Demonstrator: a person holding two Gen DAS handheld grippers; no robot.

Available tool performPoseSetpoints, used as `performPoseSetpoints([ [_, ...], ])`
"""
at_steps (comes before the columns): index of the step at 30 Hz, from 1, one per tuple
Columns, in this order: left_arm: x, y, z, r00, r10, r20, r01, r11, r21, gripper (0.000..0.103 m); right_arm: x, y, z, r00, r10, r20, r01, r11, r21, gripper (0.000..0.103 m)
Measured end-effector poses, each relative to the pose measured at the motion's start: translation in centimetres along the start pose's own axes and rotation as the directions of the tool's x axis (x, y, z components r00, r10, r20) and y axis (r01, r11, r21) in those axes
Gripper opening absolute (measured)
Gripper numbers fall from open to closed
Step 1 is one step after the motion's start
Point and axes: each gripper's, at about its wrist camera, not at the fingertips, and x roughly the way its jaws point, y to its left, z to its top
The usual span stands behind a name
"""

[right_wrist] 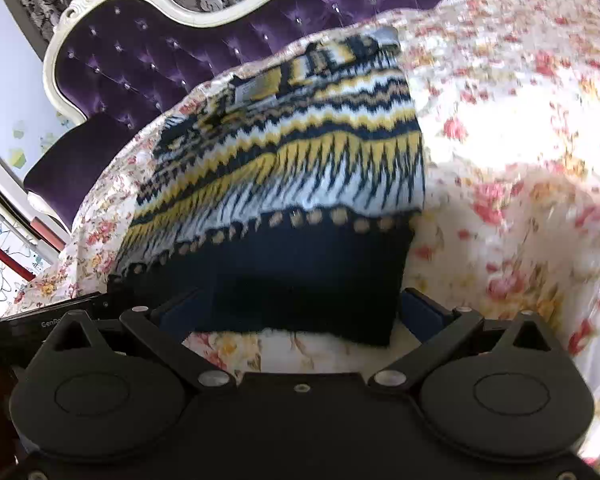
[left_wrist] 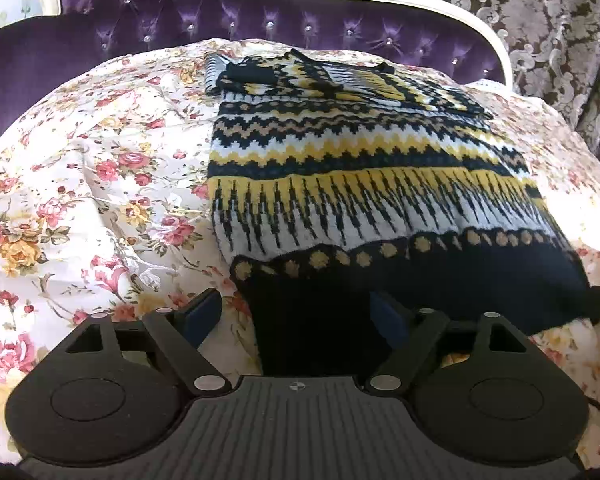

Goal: Fold small clothes
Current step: 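Grasp the navy ribbed hem with both grippers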

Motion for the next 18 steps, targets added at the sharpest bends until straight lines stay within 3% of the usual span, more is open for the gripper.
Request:
performPoseSetpoints([
  [9, 0.7, 0.6, 0.2, 0.998, -0.066, -0.002, 0.066, 0.997, -0.050, 0.096, 0.0, -1.0, 0.5, 0.998, 0.056, 0.028, -0.057, 0.996, 0.063, 0.103],
  [18, 0.3, 0.9, -0.3, 0.993, -0.105, 0.048, 0.110, 0.987, -0.120, 0.097, 0.3, -1.4, 0.5, 0.994, 0.101, 0.029, -0.103, 0.991, 0.084, 0.103],
])
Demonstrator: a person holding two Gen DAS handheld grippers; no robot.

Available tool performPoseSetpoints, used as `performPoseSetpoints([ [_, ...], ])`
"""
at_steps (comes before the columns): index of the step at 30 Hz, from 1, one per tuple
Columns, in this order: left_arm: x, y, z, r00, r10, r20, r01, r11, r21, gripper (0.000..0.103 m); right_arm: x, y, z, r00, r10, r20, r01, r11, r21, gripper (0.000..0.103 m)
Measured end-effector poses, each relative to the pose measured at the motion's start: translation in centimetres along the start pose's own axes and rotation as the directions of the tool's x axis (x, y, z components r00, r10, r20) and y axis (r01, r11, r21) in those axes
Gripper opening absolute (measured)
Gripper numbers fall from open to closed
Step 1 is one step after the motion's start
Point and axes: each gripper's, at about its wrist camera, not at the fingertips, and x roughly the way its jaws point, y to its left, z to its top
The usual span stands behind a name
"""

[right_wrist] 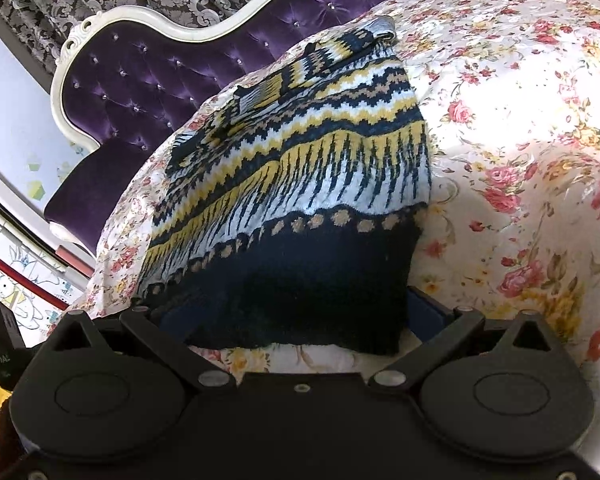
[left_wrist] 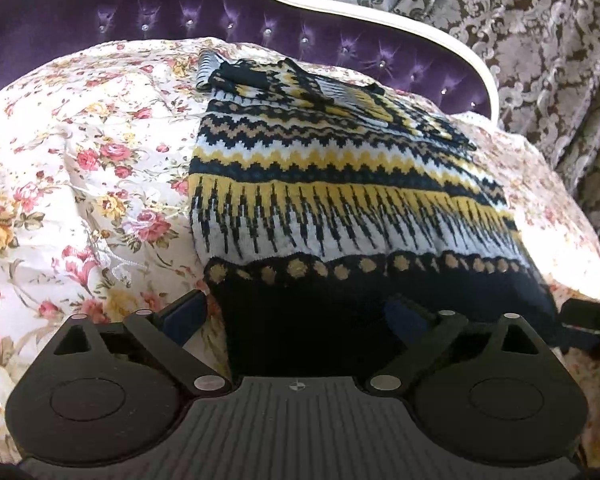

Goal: Fold small clothes
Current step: 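Grasp the navy ribbed hem with both grippers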

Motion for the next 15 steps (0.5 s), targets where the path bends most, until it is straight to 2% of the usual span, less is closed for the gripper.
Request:
performPoseSetpoints([
  [8, -0.2, 0.9, 0.5, 0.998, -0.064, -0.015, 0.063, 0.995, -0.079, 0.097, 0.4, 0.0, 0.0, 1.000, 0.019, -0.001, -0.019, 1.000, -0.010, 0.103],
  [13, -0.1, 0.1, 1.0, 0.998, -0.025, -0.066, 0.020, 0.996, -0.081, 0.097, 0.5, 0.0, -0.1, 1.000, 0.025, 0.004, -0.025, 1.000, -0.016, 0.103],
  [15, -0.1, 0.1, 1.1, 0.996, -0.033, -0.078, 0.025, 0.995, -0.100, 0.097, 0.5, -0.1, 0.0, 1.000, 0.031, 0.002, -0.031, 0.999, -0.019, 0.103],
])
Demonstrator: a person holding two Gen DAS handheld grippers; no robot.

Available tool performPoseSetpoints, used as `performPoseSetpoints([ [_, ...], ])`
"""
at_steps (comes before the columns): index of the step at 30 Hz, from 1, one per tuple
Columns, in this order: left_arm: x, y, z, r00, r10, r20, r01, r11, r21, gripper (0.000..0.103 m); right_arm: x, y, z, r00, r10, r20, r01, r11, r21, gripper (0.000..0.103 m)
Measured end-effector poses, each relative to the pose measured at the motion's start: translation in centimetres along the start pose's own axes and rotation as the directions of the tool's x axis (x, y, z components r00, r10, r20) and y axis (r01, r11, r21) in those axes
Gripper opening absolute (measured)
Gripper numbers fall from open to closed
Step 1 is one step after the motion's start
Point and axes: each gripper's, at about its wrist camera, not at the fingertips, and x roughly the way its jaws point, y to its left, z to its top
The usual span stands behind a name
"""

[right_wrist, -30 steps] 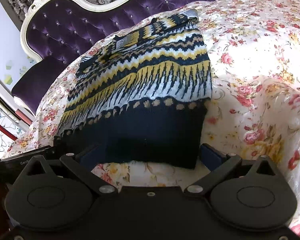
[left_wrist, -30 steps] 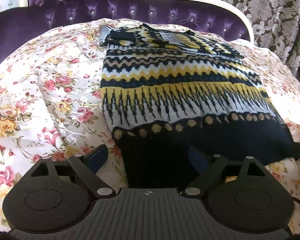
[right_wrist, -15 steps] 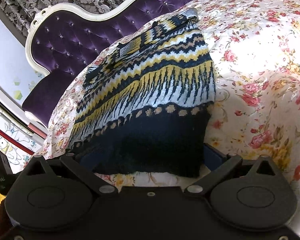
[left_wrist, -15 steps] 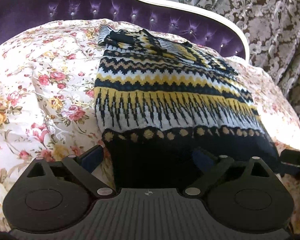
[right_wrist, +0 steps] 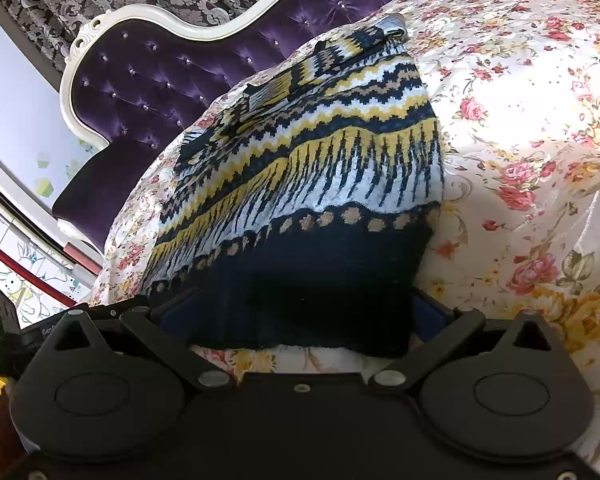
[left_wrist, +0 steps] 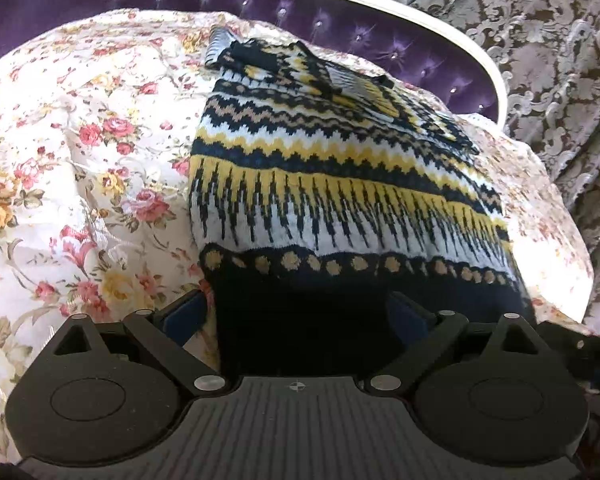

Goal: Fold small clothes
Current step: 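Grasp the navy ribbed hem with both grippers, then lift the hem with both grippers and fold it toward the collar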

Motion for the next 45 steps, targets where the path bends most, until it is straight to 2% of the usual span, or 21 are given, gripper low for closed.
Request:
performPoseSetpoints([
  [5, -0.1, 0.9, -0.1, 0.995, -0.098, 0.002, 0.098, 0.994, -0.057, 0.096, -0.1, -0.4, 0.0, 1.000, 0.023, -0.001, -0.023, 1.000, 0.009, 0.103],
  [9, -0.4, 1.9, -0.4, 0.987, -0.152, 0.043, 0.157, 0.973, -0.169, 0.096, -0.1, -0.6, 0.0, 0.999, 0.041, 0.000, -0.041, 0.999, 0.019, 0.103],
  [12, -0.4, 2.1, 0.0, 0.980, -0.196, 0.032, 0.199, 0.967, -0.161, 0.095, -0.1, -0.7, 0.0, 0.999, 0.046, 0.001, -0.046, 0.999, 0.019, 0.103],
  [17, -0.2, 1.7, 0.2, 0.983, -0.182, -0.008, 0.180, 0.979, -0.093, 0.094, -0.2, -1.0, 0.0, 0.998, 0.065, 0.007, -0.066, 0.997, 0.037, 0.103],
  [21, -0.3, 1.1, -0.1, 0.988, -0.154, -0.003, 0.154, 0.987, -0.052, 0.095, -0.3, -1.4, 0.0, 0.997, 0.081, 0.013, -0.082, 0.995, 0.057, 0.103],
  [30, -0.6, 1.8, 0.0, 0.982, -0.189, 0.013, 0.190, 0.979, -0.076, 0.095, -0.3, -2.1, 0.5, 0.994, 0.106, 0.029, -0.109, 0.983, 0.150, 0.102],
  [31, -0.6, 1.8, 0.0, 0.981, -0.193, 0.020, 0.194, 0.978, -0.077, 0.095, -0.4, -2.2, 0.6, 0.995, 0.099, 0.034, -0.103, 0.982, 0.158, 0.095],
  [32, -0.6, 1.9, 0.0, 0.980, -0.195, 0.024, 0.196, 0.977, -0.078, 0.094, -0.5, -2.2, 0.6, 0.995, 0.088, 0.040, -0.093, 0.982, 0.162, 0.082],
  [34, -0.5, 1.8, 0.0, 0.981, -0.191, 0.022, 0.193, 0.979, -0.072, 0.093, -0.7, -2.1, 0.7, 0.997, 0.061, 0.045, -0.067, 0.986, 0.152, 0.066],
  [35, -0.5, 1.7, 0.0, 0.982, -0.189, 0.026, 0.190, 0.979, -0.068, 0.092, -0.8, -2.0, 0.7, 0.998, 0.048, 0.045, -0.054, 0.989, 0.139, 0.062],
  [41, -0.3, 1.8, 0.3, 0.989, -0.147, 0.019, 0.148, 0.987, -0.058, 0.064, -1.2, -2.5, 0.5, 0.998, 0.017, 0.058, -0.026, 0.987, 0.159, 0.045],
  [42, -0.2, 1.9, 0.3, 0.990, -0.143, 0.015, 0.144, 0.988, -0.063, 0.056, -1.4, -2.6, 0.6, 0.998, 0.012, 0.065, -0.022, 0.986, 0.163, 0.040],
  [43, -0.1, 2.1, 0.4, 0.991, -0.133, 0.013, 0.134, 0.988, -0.070, 0.043, -1.4, -2.6, 0.6, 0.997, 0.004, 0.072, -0.016, 0.986, 0.164, 0.030],
  [44, 0.0, 2.2, 0.4, 0.992, -0.126, 0.011, 0.126, 0.989, -0.073, 0.035, -1.5, -2.6, 0.6, 0.997, -0.004, 0.078, -0.009, 0.987, 0.161, 0.024],
  [45, 0.1, 2.4, 0.5, 0.993, -0.119, 0.006, 0.119, 0.990, -0.075, 0.019, -1.6, -2.6, 0.6, 0.997, -0.006, 0.083, -0.008, 0.987, 0.162, 0.022],
])
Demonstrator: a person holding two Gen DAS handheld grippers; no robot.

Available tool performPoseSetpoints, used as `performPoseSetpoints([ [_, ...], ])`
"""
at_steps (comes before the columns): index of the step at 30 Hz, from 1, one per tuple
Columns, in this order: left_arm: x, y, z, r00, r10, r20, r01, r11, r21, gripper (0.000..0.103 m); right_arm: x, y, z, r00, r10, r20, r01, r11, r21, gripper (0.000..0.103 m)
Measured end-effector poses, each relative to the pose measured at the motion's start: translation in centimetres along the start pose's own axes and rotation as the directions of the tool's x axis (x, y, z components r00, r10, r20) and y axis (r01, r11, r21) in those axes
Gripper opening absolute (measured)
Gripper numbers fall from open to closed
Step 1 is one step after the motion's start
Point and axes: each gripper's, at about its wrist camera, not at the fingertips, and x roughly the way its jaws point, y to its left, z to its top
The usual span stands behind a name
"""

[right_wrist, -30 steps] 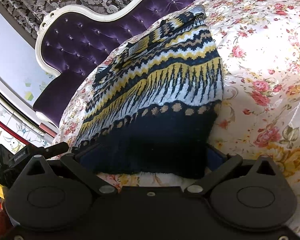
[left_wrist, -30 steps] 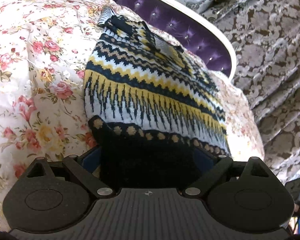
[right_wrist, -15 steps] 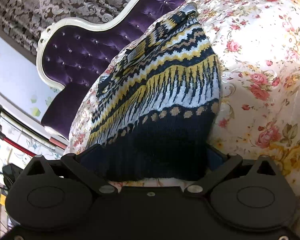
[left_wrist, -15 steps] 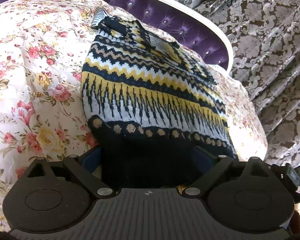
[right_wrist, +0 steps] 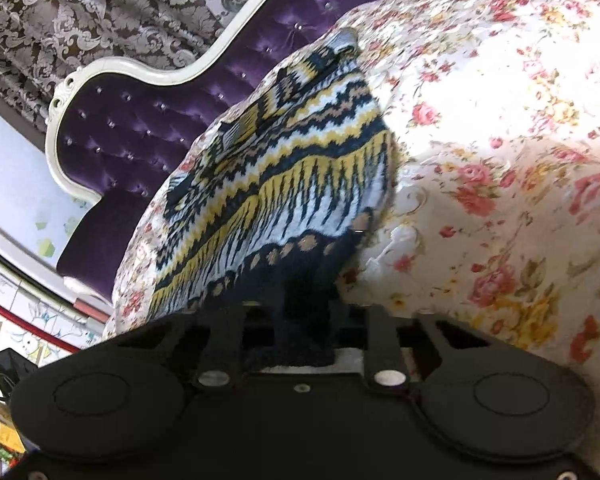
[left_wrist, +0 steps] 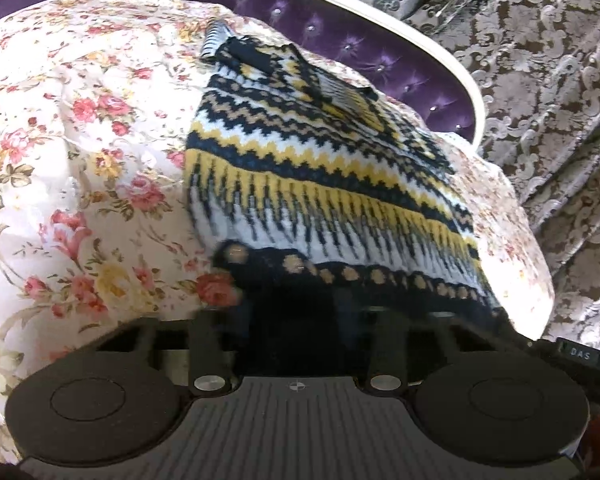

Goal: Fold small clothes
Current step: 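Lift the hem with both grippers and fold it toward the collar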

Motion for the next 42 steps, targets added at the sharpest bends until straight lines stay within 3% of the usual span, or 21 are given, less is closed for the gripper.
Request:
performPoseSetpoints([
  [1, 0.0, 0.2, 0.0, 1.000, 0.013, 0.003, -0.013, 1.000, -0.009, 0.010, -0.1, -0.1, 0.0, 1.000, 0.005, 0.006, -0.005, 1.000, 0.007, 0.020],
  [14, -3.1, 0.4, 2.5, 0.986, -0.102, 0.128, 0.114, 0.990, -0.088, 0.009, -2.0, 0.7, 2.6, 0.977, 0.198, 0.076, -0.201, 0.979, 0.035, 0.016],
  [23, -5.0, -0.8, 7.1, 0.967, -0.176, 0.184, 0.189, 0.980, -0.055, 0.007, -1.9, 3.0, 6.7, 0.942, 0.317, 0.113, -0.319, 0.948, 0.004, 0.016],
  [26, -5.4, -0.9, 9.0, 0.958, -0.199, 0.206, 0.214, 0.976, -0.050, 0.001, -1.5, 3.7, 8.4, 0.928, 0.352, 0.120, -0.355, 0.935, -0.002, 0.016],
  [29, -5.3, -1.5, 10.8, 0.956, -0.192, 0.222, 0.199, 0.980, -0.008, 0.001, -0.7, 4.5, 9.7, 0.925, 0.362, 0.120, -0.361, 0.932, -0.026, 0.016],
  [32, -5.0, -2.4, 11.4, 0.964, -0.138, 0.225, 0.119, 0.988, 0.097, 0.002, 0.2, 4.8, 10.4, 0.921, 0.372, 0.114, -0.372, 0.928, -0.026, 0.016],
  [33, -4.8, -2.8, 11.2, 0.968, -0.113, 0.223, 0.082, 0.986, 0.144, 0.005, 0.5, 4.8, 10.4, 0.919, 0.377, 0.111, -0.378, 0.926, -0.020, 0.016],
  [35, -4.1, -2.9, 10.4, 0.980, -0.068, 0.188, 0.024, 0.974, 0.224, 0.023, 0.7, 4.7, 10.3, 0.918, 0.382, 0.108, -0.383, 0.924, -0.014, 0.016],
  [36, -3.5, -2.8, 9.8, 0.986, -0.047, 0.159, 0.007, 0.969, 0.247, 0.044, 0.8, 4.6, 10.3, 0.918, 0.382, 0.105, -0.383, 0.924, -0.008, 0.016],
  [37, -3.0, -2.5, 9.2, 0.991, -0.031, 0.131, -0.003, 0.969, 0.248, 0.049, 0.9, 4.3, 10.1, 0.918, 0.382, 0.102, -0.384, 0.923, -0.001, 0.016],
  [39, -1.8, -1.4, 7.8, 0.998, -0.025, 0.059, 0.012, 0.978, 0.207, 0.049, 0.9, 4.1, 9.9, 0.919, 0.381, 0.101, -0.384, 0.923, 0.010, 0.016],
  [42, -0.5, 0.6, 5.8, 0.999, -0.032, -0.040, 0.035, 0.997, 0.074, 0.051, 0.7, 3.8, 9.9, 0.920, 0.377, 0.105, -0.381, 0.924, 0.018, 0.016],
])
